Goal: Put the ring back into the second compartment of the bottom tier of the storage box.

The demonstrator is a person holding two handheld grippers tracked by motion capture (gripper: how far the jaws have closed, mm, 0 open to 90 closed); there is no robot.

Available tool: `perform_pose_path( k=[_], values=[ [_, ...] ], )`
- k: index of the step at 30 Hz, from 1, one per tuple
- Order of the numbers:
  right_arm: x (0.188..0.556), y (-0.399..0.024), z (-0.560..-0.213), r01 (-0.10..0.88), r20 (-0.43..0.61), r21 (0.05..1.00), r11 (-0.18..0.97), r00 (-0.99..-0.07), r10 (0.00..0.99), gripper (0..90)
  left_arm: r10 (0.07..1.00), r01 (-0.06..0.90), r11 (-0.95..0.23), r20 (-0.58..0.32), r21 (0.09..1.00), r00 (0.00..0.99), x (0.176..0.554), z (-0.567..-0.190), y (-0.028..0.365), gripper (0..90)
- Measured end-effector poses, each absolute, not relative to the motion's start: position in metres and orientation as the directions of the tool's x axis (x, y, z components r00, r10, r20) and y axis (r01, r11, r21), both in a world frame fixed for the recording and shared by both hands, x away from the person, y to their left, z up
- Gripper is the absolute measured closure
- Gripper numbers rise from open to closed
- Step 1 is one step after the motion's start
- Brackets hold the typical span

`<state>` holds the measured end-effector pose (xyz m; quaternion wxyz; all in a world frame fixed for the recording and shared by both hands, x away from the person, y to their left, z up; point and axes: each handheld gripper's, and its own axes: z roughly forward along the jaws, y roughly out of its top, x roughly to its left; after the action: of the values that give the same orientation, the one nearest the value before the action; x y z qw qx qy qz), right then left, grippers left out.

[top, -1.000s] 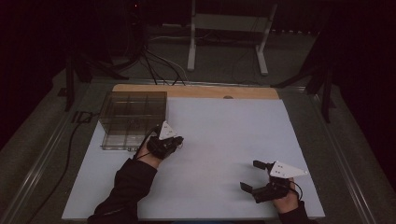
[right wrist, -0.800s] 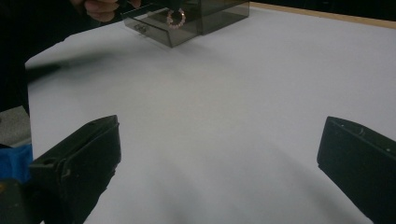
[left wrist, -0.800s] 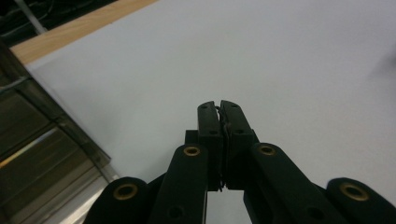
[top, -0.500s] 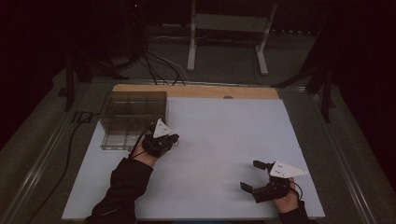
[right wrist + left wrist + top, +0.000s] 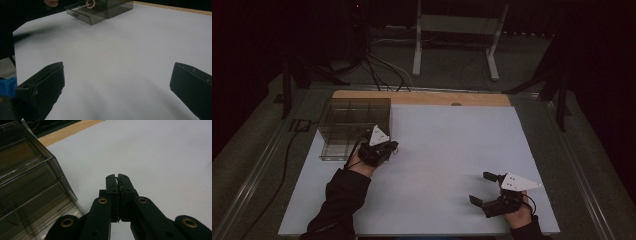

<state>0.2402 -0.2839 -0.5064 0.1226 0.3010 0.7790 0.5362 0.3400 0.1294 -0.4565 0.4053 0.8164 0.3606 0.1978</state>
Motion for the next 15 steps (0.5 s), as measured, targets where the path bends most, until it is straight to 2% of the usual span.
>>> perform_pose_path(
  k=[15],
  values=[
    [0.240, -0.284, -0.506, 0.339, 0.133, 0.909, 0.244, -0.789, 0.600, 0.0, 0.788, 0.438, -0.366, 0.023, 0.821, 0.615, 0.343, -0.449, 0.152, 90.0]
  ],
)
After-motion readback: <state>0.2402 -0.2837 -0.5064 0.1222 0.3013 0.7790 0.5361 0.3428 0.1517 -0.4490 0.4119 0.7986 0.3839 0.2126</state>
